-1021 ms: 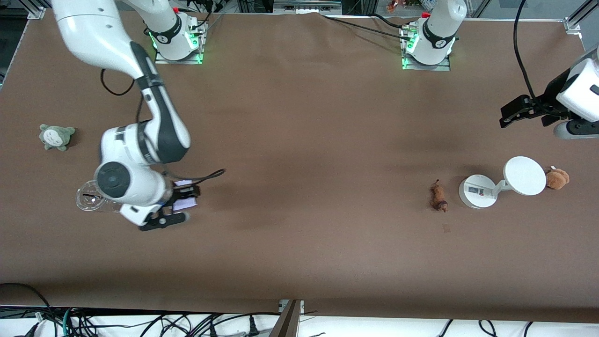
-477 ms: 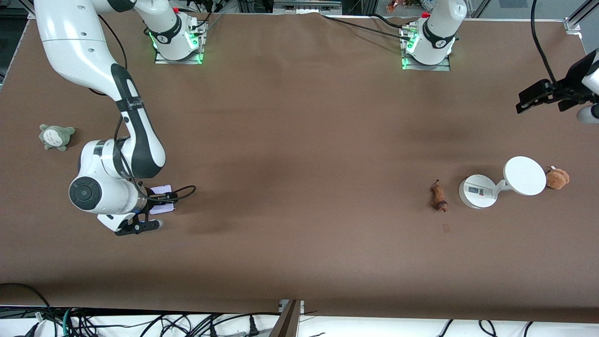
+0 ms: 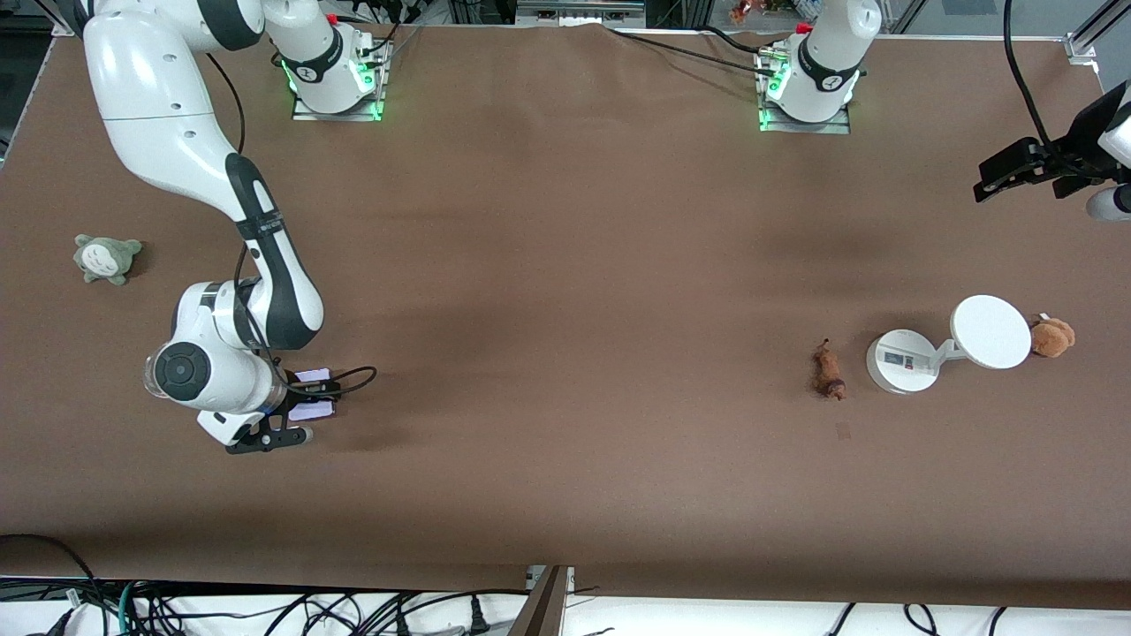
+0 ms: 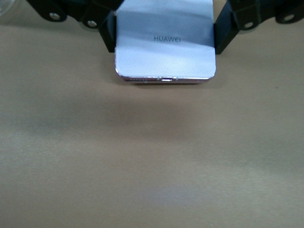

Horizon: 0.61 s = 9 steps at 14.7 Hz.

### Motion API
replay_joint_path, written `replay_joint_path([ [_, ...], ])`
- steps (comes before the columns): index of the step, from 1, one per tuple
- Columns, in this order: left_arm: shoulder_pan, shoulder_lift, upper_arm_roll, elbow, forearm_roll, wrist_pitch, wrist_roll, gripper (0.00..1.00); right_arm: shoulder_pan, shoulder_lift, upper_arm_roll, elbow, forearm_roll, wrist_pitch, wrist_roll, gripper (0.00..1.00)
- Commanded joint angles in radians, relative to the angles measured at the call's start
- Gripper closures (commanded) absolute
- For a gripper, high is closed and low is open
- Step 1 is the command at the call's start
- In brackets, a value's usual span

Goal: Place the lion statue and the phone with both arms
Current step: 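Carry the phone toward the glass cup while the left gripper withdraws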

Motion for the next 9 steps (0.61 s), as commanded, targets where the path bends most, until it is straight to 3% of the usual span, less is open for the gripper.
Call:
replay_joint_path([
  [1, 0.013, -0.017, -0.003, -0.006, 0.009, -0.004, 0.023, 0.0, -0.041, -0.002, 0.012, 0.001, 0.003, 0.031, -0.012, 1.0],
  [4, 0.033, -0.017, 0.0, -0.004, 0.01, -0.007, 0.028, 0.0, -0.055, 0.002, 0.014, 0.001, 0.004, 0.035, -0.021, 1.0],
  [9, 0.06, 0.027, -0.003, 0.078, 0.003, -0.001, 0.026, 0.0, -0.068, 0.022, 0.014, 0.001, 0.004, 0.062, -0.026, 0.98],
])
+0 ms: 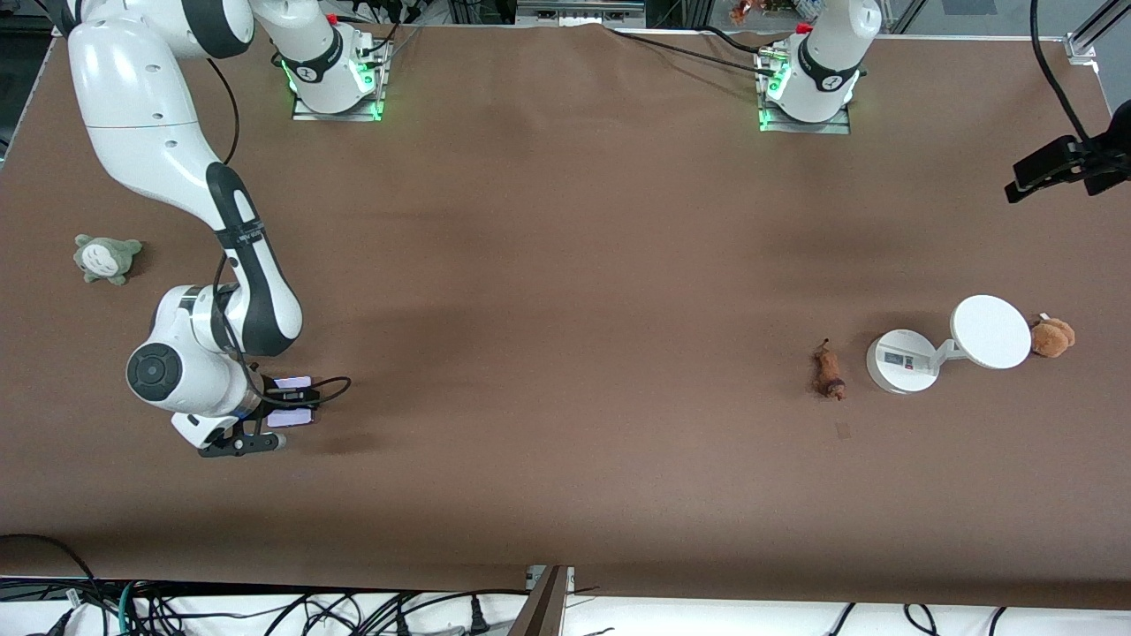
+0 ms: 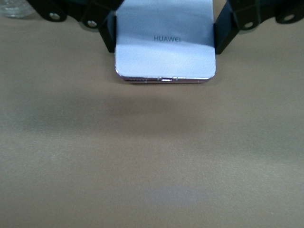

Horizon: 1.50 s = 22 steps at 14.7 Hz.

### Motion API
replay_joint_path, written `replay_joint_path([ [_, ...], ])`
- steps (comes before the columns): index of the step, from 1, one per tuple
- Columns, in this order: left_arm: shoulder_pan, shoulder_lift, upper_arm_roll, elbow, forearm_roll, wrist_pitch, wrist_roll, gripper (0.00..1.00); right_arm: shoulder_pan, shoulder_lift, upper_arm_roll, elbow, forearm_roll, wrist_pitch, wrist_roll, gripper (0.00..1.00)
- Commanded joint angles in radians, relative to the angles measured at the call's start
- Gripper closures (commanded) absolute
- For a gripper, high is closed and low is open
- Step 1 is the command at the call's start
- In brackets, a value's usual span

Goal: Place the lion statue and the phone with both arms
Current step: 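Lower the phone beside the glass cup and open the right gripper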

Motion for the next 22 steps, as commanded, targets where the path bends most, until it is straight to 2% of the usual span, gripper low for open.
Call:
replay_joint_path([
  [1, 0.006, 0.029, -0.011, 0.048, 0.002, -0.005, 0.019, 0.0, -0.023, 0.01, 0.012, 0.001, 0.004, 0.017, -0.019, 0.98],
  [3, 0.006, 0.031, -0.013, 0.048, 0.006, -0.003, 0.021, 0.0, -0.023, 0.012, 0.012, 0.001, 0.001, 0.017, -0.019, 0.95],
  [4, 0.006, 0.032, -0.013, 0.048, 0.006, -0.002, 0.021, 0.0, -0.023, 0.01, 0.014, 0.001, 0.0, 0.017, -0.019, 0.82],
  [5, 0.005, 0.039, -0.013, 0.048, 0.01, 0.001, 0.025, 0.0, -0.023, 0.01, 0.014, 0.001, -0.002, 0.018, -0.019, 0.59],
  [6, 0.006, 0.049, -0.013, 0.049, 0.003, 0.006, 0.031, 0.0, -0.023, 0.012, 0.014, 0.001, -0.002, 0.017, -0.019, 0.21],
  [7, 0.0, 0.052, -0.013, 0.051, 0.006, 0.006, 0.031, 0.0, -0.025, 0.01, 0.012, 0.001, -0.002, 0.017, -0.02, 0.01],
  [11, -0.005, 0.063, -0.016, 0.051, 0.006, 0.027, 0.022, 0.0, -0.026, -0.006, 0.012, 0.008, -0.004, 0.0, -0.057, 0.0],
  [13, -0.005, 0.06, -0.017, 0.052, 0.004, 0.026, 0.016, 0.0, -0.032, -0.037, 0.012, 0.01, -0.004, -0.058, -0.062, 0.0],
  [22, -0.008, 0.059, -0.023, 0.052, 0.002, 0.024, 0.016, 0.0, -0.023, -0.396, 0.018, 0.016, -0.004, -0.533, -0.045, 0.0],
])
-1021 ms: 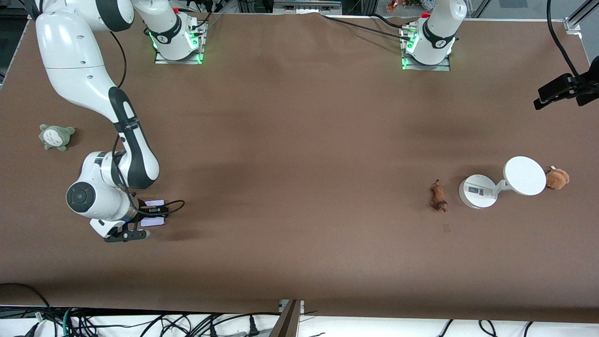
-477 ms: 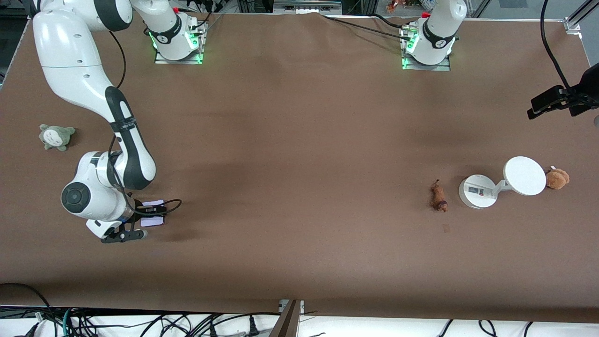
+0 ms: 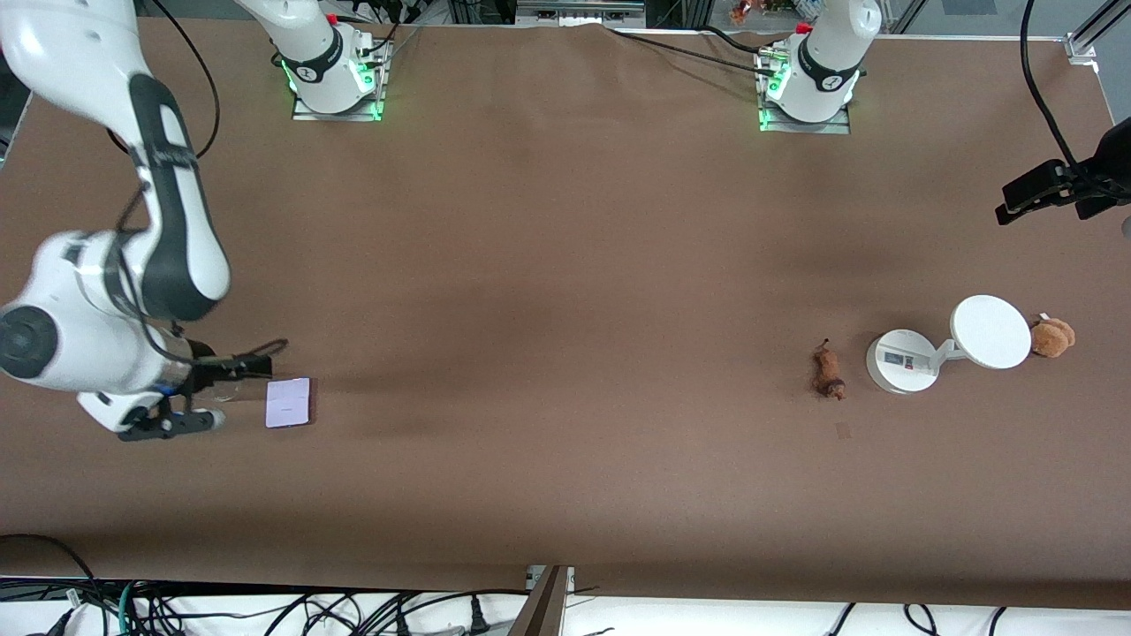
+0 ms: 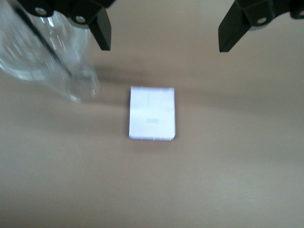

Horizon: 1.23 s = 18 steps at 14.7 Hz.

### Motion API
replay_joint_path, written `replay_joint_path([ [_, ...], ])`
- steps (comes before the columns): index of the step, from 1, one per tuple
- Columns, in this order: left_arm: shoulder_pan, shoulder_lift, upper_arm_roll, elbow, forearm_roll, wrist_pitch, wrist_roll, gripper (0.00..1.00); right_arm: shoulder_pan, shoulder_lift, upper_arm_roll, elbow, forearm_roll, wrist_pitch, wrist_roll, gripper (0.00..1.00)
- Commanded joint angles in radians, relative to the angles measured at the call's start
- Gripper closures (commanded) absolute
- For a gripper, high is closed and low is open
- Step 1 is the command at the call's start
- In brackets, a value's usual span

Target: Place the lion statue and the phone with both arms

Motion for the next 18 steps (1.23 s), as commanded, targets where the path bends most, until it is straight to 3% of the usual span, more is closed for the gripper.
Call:
replay_joint_path([
  [1, -0.005, 0.007, -0.021, 0.025, 0.003, -0.013, 0.007, 0.0, -0.004, -0.132, 0.016, -0.035, -0.004, -0.133, -0.006, 0.0],
  [8, -0.003, 0.007, -0.041, 0.025, 0.007, -0.013, 0.007, 0.0, -0.01, -0.399, 0.0, -0.03, -0.056, -0.503, -0.003, 0.0],
  [12, -0.002, 0.007, -0.038, 0.025, 0.003, -0.013, 0.005, 0.0, -0.01, -0.418, -0.001, -0.03, -0.083, -0.575, -0.012, 0.0],
  [18, -0.002, 0.007, -0.038, 0.025, 0.004, -0.014, 0.005, 0.0, -0.007, -0.432, -0.001, -0.051, -0.081, -0.511, -0.012, 0.0],
])
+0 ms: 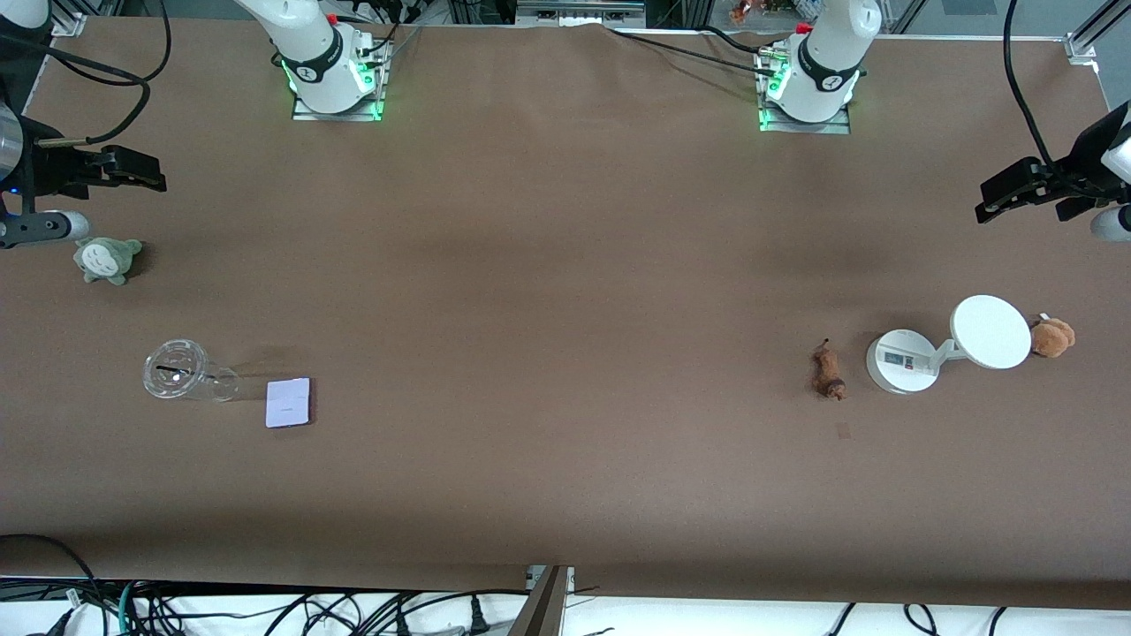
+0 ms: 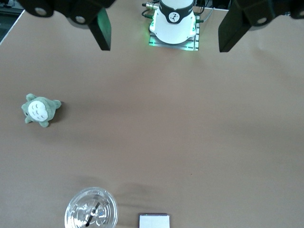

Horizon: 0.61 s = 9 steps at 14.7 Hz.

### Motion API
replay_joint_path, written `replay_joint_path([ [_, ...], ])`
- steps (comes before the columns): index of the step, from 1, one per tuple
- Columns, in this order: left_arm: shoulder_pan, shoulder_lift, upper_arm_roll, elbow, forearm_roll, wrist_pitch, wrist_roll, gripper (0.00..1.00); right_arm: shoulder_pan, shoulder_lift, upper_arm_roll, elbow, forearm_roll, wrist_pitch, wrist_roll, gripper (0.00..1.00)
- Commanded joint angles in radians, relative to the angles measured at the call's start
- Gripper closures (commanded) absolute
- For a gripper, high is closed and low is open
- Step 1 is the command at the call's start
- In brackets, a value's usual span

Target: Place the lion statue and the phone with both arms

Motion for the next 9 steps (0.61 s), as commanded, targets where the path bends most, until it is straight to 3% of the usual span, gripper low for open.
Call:
replay_joint_path([
  [1, 0.0, 0.007, 0.002, 0.024, 0.004, -0.014, 0.006, 0.0, -0.004, -0.06, 0.006, -0.078, -0.011, 0.077, -0.009, 0.0],
  [4, 0.0, 0.005, 0.0, 0.024, 0.003, -0.014, 0.006, 0.0, -0.023, -0.141, 0.006, -0.2, 0.001, 0.18, -0.006, 0.0],
  [9, 0.0, 0.005, 0.002, 0.024, 0.003, -0.014, 0.006, 0.0, -0.033, -0.118, 0.006, -0.174, 0.001, 0.159, 0.0, 0.0],
])
